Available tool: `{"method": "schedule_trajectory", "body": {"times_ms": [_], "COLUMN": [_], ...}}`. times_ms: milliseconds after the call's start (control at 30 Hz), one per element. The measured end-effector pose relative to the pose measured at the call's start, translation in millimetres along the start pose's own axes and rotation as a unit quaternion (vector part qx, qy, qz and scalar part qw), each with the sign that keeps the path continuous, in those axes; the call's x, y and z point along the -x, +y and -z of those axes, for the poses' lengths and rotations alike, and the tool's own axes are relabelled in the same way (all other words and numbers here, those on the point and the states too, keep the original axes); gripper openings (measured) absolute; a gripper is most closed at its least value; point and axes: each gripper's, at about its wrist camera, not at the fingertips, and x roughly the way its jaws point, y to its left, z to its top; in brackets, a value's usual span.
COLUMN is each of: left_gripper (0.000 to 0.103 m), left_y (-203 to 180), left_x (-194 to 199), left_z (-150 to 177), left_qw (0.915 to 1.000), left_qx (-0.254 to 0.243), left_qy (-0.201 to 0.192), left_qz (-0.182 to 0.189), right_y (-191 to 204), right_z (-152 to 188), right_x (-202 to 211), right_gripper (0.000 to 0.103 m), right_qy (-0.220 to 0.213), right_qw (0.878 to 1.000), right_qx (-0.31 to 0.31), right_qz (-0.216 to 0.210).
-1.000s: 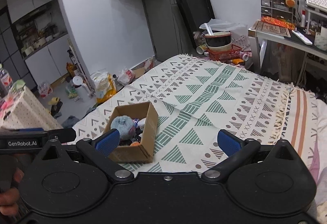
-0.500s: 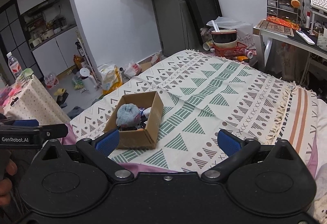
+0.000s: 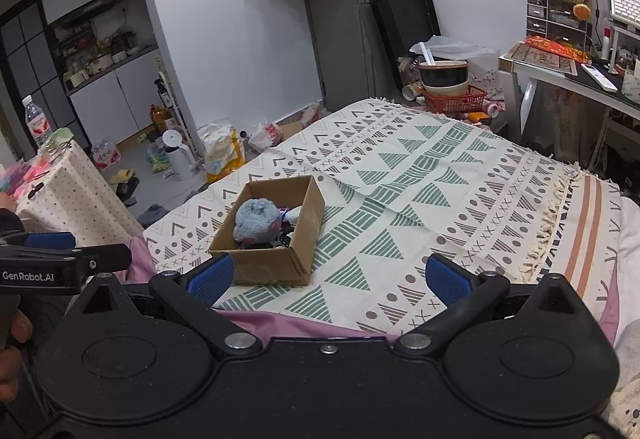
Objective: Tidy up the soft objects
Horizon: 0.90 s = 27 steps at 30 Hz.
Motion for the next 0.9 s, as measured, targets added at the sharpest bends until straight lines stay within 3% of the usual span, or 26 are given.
{"method": "schedule_trajectory", "body": {"times_ms": [900], "left_gripper": [0.102], "left_y": [9.5], "left_x": [5.1], "left_z": [3.2], "left_qw": [0.9999], "left_qx": [0.014], "left_qy": [0.001], "left_qz": [0.0], "right_y": [14.4], "right_z": [2.7], "right_x": [2.1], "right_gripper": [0.103], "right_qy": [0.004], "right_qw": [1.0], "right_qx": [0.019], "right_qz": [0.014]}}
